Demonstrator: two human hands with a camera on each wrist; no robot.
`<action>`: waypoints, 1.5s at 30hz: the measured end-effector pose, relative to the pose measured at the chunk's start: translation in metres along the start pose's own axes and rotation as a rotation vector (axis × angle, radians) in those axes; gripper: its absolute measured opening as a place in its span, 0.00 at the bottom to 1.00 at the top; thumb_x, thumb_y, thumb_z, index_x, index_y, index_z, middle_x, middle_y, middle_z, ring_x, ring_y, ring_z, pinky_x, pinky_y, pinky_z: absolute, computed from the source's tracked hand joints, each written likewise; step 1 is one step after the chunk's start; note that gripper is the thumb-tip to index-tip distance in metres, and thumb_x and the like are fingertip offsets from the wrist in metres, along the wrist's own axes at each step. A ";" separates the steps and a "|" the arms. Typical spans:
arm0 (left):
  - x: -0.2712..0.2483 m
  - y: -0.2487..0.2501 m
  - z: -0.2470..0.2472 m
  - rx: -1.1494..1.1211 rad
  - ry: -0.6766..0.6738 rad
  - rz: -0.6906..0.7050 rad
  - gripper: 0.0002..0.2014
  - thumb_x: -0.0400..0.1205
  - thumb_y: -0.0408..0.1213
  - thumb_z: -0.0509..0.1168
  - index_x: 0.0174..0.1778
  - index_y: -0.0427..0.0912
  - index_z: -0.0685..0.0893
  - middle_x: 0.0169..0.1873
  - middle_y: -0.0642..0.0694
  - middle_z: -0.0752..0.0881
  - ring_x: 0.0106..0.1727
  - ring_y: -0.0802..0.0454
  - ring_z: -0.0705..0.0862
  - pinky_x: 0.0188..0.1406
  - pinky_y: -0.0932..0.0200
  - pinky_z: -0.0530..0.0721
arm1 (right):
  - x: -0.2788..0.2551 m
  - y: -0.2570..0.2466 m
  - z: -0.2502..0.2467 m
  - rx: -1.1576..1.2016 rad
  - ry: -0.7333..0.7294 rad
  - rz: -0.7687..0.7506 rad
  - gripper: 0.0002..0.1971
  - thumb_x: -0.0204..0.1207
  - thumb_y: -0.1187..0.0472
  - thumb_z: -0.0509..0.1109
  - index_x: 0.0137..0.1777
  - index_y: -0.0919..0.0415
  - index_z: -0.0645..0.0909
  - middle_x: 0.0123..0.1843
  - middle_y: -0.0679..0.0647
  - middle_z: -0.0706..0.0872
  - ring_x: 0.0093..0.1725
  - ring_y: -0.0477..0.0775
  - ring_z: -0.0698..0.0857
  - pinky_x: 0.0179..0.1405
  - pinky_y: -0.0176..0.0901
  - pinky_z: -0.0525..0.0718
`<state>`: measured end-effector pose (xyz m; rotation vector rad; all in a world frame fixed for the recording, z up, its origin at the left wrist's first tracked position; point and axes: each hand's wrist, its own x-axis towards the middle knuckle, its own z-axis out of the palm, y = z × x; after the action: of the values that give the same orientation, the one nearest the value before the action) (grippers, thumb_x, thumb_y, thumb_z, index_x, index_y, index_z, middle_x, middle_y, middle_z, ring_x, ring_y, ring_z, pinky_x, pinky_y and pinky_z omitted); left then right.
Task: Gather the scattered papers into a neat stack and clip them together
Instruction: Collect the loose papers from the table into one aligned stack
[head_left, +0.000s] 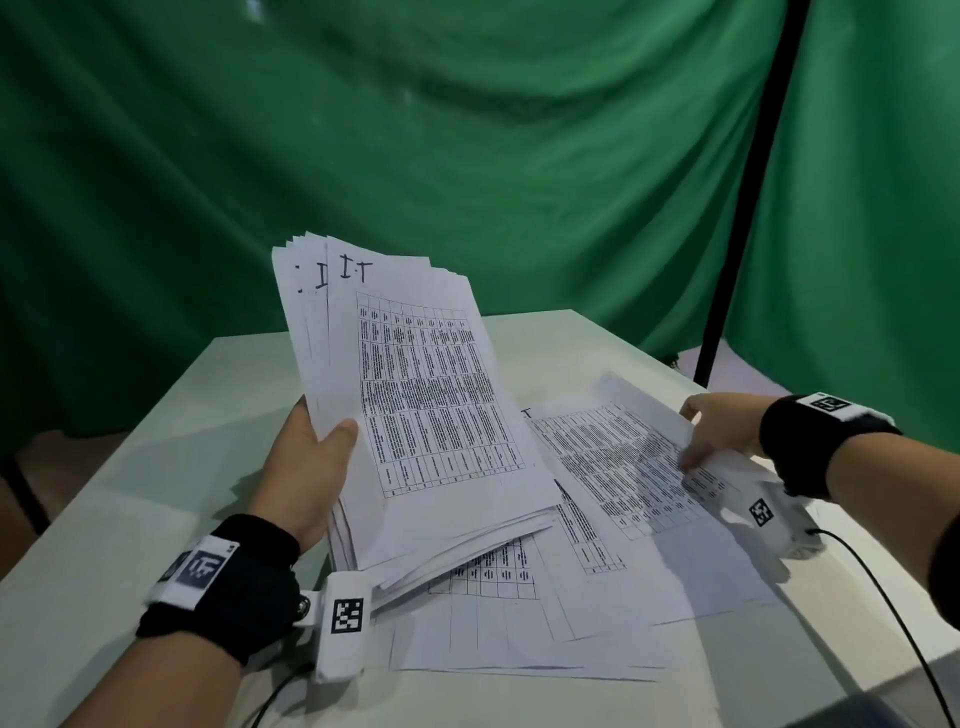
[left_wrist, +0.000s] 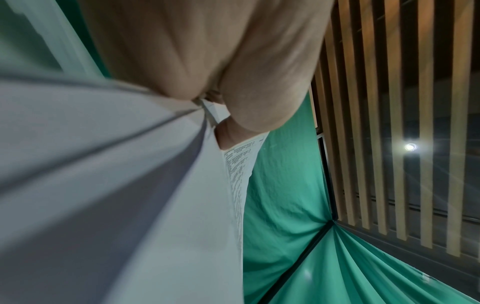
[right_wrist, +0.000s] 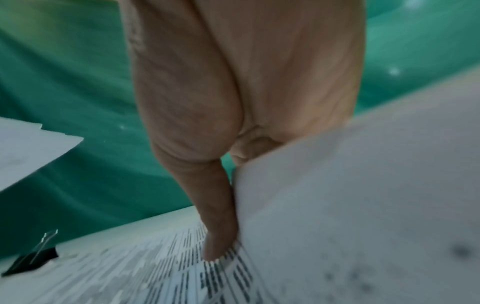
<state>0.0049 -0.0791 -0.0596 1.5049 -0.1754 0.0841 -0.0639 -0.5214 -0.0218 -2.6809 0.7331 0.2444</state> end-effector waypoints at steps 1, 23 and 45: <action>0.000 0.000 0.000 0.002 -0.003 0.001 0.18 0.94 0.28 0.59 0.79 0.46 0.77 0.64 0.51 0.90 0.60 0.56 0.90 0.42 0.67 0.90 | 0.002 0.002 -0.002 0.020 0.036 -0.001 0.30 0.69 0.55 0.89 0.70 0.62 0.85 0.56 0.58 0.93 0.55 0.64 0.94 0.56 0.57 0.94; -0.006 0.004 0.006 -0.075 -0.074 -0.002 0.20 0.94 0.29 0.59 0.81 0.48 0.77 0.69 0.52 0.89 0.67 0.57 0.88 0.59 0.64 0.86 | -0.031 -0.077 -0.011 1.092 -0.160 -0.403 0.15 0.87 0.70 0.70 0.72 0.72 0.83 0.61 0.68 0.94 0.47 0.61 0.96 0.49 0.52 0.96; -0.003 0.004 0.004 0.013 -0.017 0.084 0.21 0.93 0.33 0.63 0.83 0.50 0.76 0.70 0.55 0.89 0.72 0.52 0.87 0.80 0.44 0.79 | -0.048 -0.128 0.038 0.811 -0.087 -0.440 0.16 0.87 0.49 0.73 0.57 0.64 0.84 0.53 0.60 0.93 0.47 0.57 0.91 0.45 0.50 0.92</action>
<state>0.0011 -0.0826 -0.0559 1.5110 -0.2524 0.1403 -0.0408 -0.3824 -0.0082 -1.9576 0.1344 -0.0504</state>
